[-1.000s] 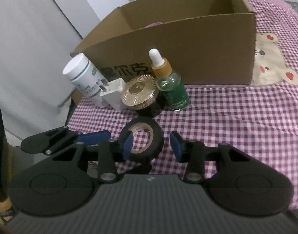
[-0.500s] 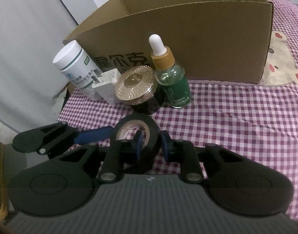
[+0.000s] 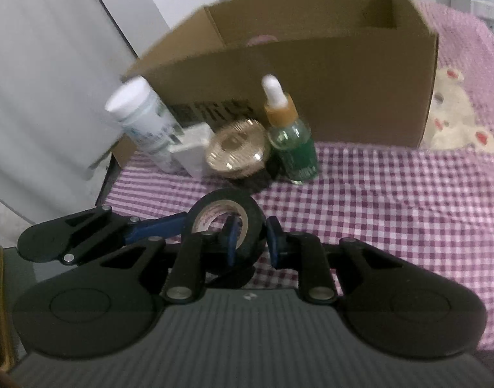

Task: Organize rigid objects
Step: 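Carry the tape roll into the box and open the right gripper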

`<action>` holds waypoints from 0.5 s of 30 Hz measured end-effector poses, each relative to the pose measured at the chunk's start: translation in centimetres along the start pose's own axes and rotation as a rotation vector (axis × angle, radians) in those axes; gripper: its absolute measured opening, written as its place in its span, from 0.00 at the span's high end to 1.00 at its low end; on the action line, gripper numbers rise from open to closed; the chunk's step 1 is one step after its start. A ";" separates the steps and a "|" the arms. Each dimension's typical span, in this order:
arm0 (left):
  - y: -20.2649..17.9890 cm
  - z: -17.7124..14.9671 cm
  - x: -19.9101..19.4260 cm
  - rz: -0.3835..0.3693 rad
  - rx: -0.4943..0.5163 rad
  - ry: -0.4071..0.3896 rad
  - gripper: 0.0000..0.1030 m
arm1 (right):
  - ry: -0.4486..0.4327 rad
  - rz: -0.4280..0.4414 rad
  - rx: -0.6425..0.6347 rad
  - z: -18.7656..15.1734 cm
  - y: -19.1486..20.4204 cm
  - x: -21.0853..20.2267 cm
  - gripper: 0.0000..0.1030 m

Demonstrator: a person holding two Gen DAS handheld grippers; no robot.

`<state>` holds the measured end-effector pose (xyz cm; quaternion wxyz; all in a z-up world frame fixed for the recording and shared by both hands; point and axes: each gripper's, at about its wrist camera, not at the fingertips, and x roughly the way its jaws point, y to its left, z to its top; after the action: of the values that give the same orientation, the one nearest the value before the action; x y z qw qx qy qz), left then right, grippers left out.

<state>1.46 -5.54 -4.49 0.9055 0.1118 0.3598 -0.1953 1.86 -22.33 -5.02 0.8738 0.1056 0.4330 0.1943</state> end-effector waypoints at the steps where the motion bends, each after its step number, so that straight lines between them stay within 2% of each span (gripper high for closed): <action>1: 0.0 0.3 -1.0 0.011 0.011 -0.025 0.37 | -0.016 0.002 -0.011 0.2 0.4 -0.8 0.83; 6: 0.3 3.5 -5.8 0.100 0.081 -0.160 0.37 | -0.149 0.013 -0.107 2.7 3.3 -5.5 0.82; 9: 1.4 6.4 -7.6 0.129 0.097 -0.224 0.37 | -0.235 0.025 -0.176 5.4 4.8 -7.8 0.82; 12: 3.3 10.3 -7.9 0.111 0.083 -0.227 0.37 | -0.278 0.038 -0.217 8.8 5.2 -8.9 0.82; 15: 5.4 14.1 -6.0 0.063 0.065 -0.165 0.37 | -0.254 0.045 -0.223 13.0 4.6 -8.3 0.81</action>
<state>8.41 -3.92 10.12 0.9337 0.1357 0.2736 -0.1869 6.49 -21.98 10.34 0.9233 0.0412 0.2922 0.2457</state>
